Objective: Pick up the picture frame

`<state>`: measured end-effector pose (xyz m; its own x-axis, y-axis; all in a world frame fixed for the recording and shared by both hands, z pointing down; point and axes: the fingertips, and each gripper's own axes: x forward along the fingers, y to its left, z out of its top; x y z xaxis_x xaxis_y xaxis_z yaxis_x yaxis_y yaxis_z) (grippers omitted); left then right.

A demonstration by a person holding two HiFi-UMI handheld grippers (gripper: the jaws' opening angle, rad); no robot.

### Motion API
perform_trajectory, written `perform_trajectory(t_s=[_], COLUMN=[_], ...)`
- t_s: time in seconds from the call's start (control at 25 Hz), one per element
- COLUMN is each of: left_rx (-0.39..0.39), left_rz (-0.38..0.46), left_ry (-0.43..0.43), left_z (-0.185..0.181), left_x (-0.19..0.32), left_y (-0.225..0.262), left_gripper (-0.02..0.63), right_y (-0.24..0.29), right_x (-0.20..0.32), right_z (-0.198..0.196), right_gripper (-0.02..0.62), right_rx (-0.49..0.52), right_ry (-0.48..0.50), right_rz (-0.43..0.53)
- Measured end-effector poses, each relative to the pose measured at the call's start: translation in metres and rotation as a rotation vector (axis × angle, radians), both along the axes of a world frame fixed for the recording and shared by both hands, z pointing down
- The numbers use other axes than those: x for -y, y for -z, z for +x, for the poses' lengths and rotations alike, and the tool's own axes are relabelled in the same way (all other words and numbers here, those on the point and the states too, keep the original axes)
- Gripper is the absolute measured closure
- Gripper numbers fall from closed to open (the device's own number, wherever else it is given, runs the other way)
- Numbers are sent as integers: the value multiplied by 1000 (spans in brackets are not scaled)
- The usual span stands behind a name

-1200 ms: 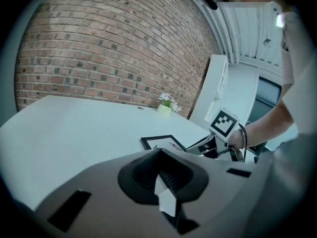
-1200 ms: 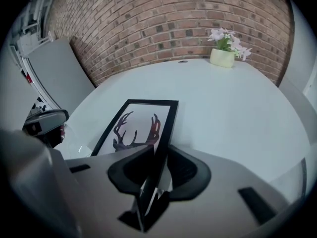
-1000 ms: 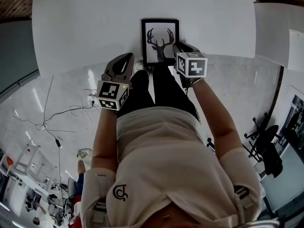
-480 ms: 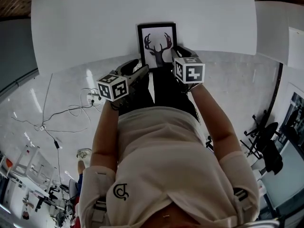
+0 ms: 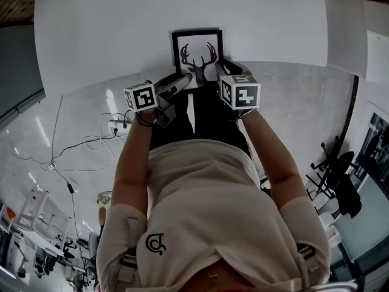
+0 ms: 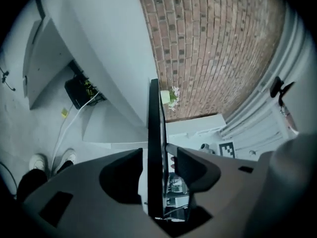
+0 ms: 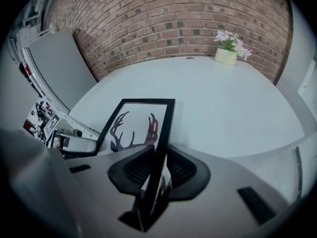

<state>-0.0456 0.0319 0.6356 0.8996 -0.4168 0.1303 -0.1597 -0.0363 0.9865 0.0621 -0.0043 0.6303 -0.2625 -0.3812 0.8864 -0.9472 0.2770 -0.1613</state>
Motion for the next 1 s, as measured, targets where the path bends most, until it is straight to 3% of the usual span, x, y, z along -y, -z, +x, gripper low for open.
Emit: perform_trajectory(t_s=[0.16, 0.32, 0.44, 0.56, 0.72, 1.0], left_rx=[-105, -109, -110, -141, -132, -96], left_rz=[-18, -24, -42, -103, -53, -68], left_ry=[-5, -28, -17, 12, 18, 55], left_z=[2, 12, 15, 14, 11, 10], left_x=[0, 1, 2, -1, 4, 1], left_y=[5, 3, 2, 3, 10, 40], left_gripper=[411, 451, 574, 580, 583, 583], right_y=[1, 1, 2, 1, 5, 43], right_x=[-5, -5, -4, -3, 1, 6], right_z=[-12, -17, -19, -20, -21, -15], right_gripper=[511, 513, 514, 514, 507, 497], right_rx=[-3, -3, -6, 4, 10, 72], right_ry=[10, 24, 23, 24, 14, -35], right_rz=[-6, -1, 7, 10, 36, 133])
